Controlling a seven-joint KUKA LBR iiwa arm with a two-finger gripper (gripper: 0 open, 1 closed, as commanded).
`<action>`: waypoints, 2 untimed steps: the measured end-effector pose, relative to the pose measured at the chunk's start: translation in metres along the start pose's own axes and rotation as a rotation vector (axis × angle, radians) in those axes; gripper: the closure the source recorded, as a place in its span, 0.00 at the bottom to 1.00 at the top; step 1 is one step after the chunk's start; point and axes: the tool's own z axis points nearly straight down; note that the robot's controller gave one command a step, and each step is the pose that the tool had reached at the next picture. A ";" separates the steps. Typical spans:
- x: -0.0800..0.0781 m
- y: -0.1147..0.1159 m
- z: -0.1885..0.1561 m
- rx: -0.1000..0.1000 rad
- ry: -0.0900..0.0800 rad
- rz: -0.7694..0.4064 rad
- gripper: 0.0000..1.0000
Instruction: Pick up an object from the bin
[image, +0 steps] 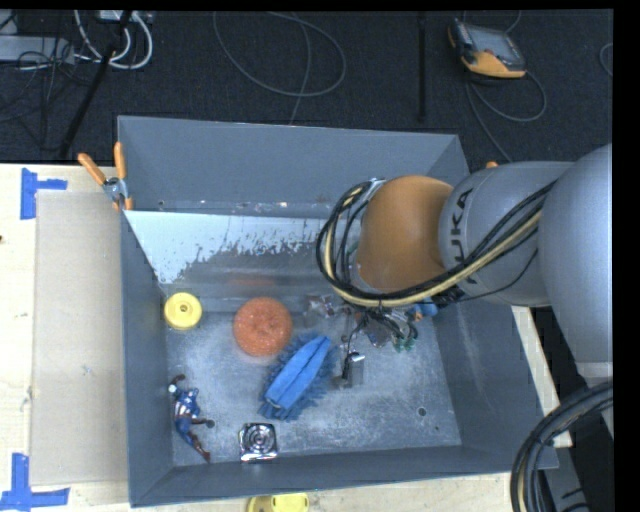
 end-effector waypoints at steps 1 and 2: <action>0.004 0.038 0.009 0.000 -0.002 -0.105 1.00; 0.004 0.038 0.009 0.000 -0.002 -0.106 1.00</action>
Offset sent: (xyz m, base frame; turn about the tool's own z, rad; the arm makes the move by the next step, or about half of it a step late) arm 0.0000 0.0000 0.0000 0.0000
